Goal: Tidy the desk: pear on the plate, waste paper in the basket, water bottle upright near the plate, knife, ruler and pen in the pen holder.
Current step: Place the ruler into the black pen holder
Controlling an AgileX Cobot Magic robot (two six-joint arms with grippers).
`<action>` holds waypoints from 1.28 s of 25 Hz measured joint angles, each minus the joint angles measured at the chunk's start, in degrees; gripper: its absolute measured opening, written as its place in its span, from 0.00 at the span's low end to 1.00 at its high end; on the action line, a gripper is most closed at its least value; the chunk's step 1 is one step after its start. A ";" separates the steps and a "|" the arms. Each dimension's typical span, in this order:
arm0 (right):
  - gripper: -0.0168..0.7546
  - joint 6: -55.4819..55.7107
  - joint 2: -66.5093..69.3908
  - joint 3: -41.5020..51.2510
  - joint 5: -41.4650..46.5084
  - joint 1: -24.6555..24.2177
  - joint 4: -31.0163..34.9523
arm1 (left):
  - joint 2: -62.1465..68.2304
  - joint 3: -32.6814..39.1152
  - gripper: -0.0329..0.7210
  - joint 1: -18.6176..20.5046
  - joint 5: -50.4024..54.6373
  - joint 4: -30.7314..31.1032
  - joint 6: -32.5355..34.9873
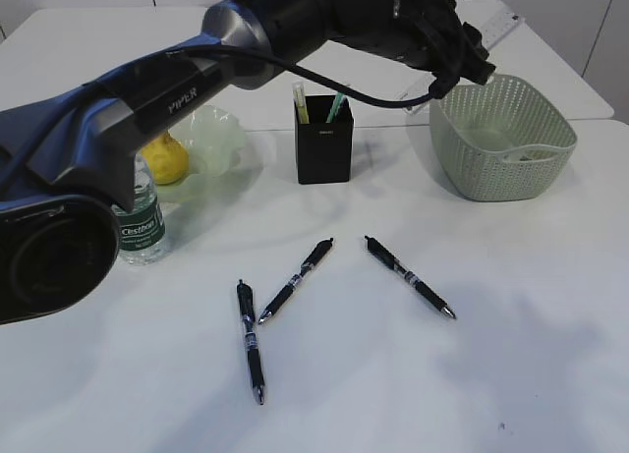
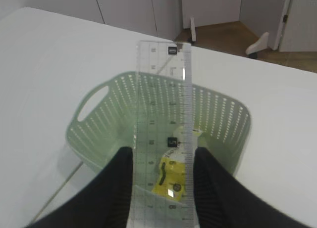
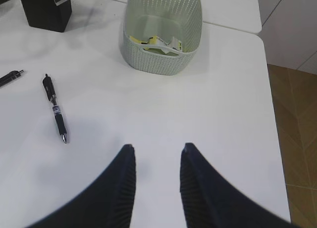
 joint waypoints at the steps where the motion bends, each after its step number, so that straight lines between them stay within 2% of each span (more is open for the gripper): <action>1: 0.36 0.00 0.00 0.00 0.00 0.00 0.00 | -0.23 -0.03 0.40 0.11 -0.63 -0.09 0.00; 11: 0.36 0.00 0.00 0.00 0.00 0.00 0.00 | -0.44 -0.03 0.39 0.23 -9.00 -0.21 0.00; 23: 0.36 0.00 0.00 0.00 0.00 0.00 0.00 | -0.55 -0.03 0.39 0.23 -18.17 -3.81 0.10; 32: 0.36 0.00 0.00 0.00 0.00 0.00 0.00 | -0.55 -0.03 0.39 -0.21 -29.31 -7.85 0.10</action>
